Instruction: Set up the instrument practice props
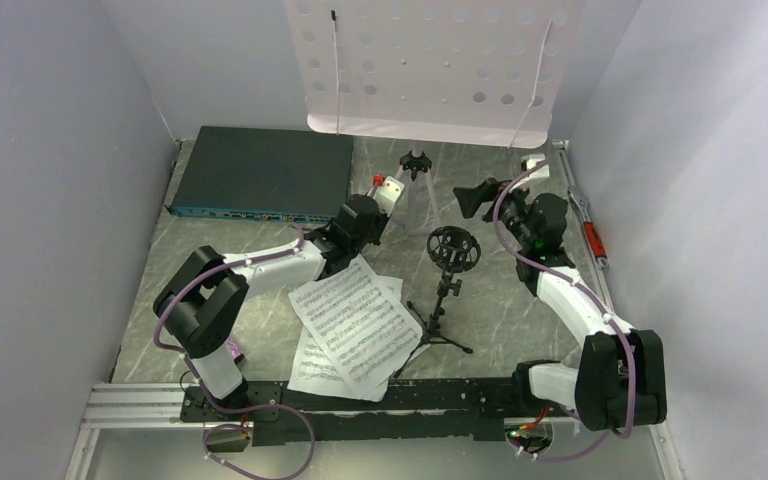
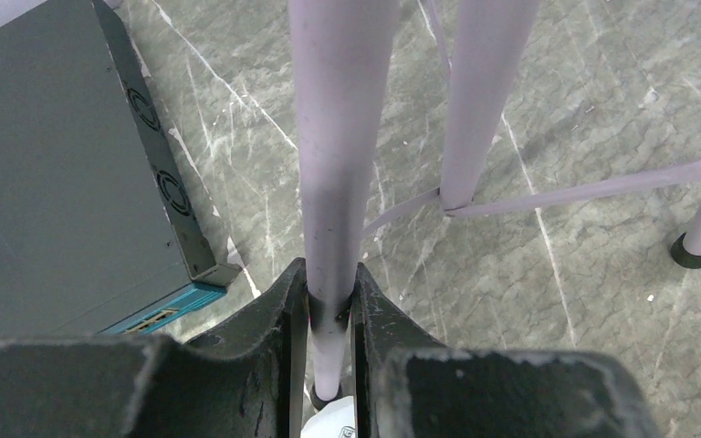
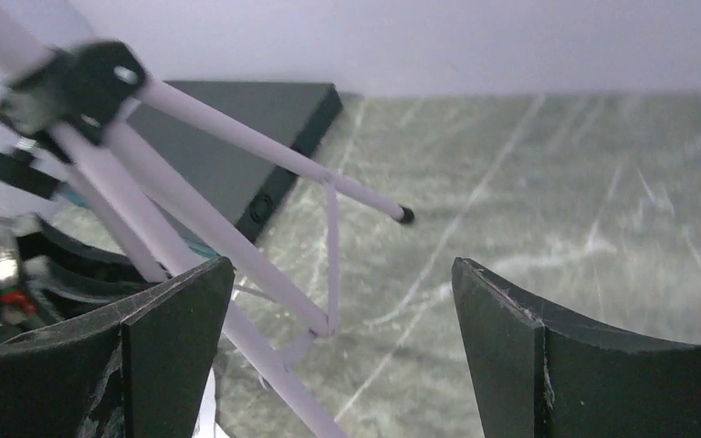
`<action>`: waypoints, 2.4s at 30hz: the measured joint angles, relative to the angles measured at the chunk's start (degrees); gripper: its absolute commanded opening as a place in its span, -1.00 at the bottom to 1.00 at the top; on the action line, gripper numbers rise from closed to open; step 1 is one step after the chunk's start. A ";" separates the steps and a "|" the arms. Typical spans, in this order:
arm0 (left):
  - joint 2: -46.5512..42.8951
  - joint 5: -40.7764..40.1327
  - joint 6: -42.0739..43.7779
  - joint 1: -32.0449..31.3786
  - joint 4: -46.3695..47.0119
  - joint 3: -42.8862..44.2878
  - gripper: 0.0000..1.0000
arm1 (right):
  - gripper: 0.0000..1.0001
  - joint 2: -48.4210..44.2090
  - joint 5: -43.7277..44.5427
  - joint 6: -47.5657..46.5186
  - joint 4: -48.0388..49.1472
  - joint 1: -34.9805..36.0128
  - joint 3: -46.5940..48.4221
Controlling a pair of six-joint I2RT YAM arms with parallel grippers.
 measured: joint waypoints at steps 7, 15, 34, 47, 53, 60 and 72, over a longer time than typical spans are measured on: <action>0.00 0.02 0.98 -0.04 -0.07 0.07 -0.95 | 0.91 1.49 -10.73 -3.41 6.08 -0.61 3.85; 0.02 0.02 1.51 -0.13 -0.57 0.33 -0.95 | 0.89 6.03 -22.40 -1.14 15.91 -0.66 6.67; 0.39 -0.98 1.53 -0.66 -3.06 1.81 -0.95 | 0.88 13.18 -30.60 12.20 34.12 -0.37 10.03; 0.66 -1.33 1.95 -0.94 -3.06 1.99 -0.95 | 0.88 18.32 -29.57 20.02 40.15 -0.33 13.99; 0.76 -1.77 1.92 -0.94 -2.91 1.99 -0.95 | 0.88 18.47 -28.15 19.89 35.91 -0.37 15.69; 0.79 -2.34 2.21 -1.40 -3.08 1.99 -0.95 | 0.87 21.24 -27.26 24.96 36.33 -2.80 16.26; 1.70 -4.59 1.70 -2.19 -6.47 4.33 -0.95 | 0.84 25.18 -30.21 32.13 41.75 -4.90 18.01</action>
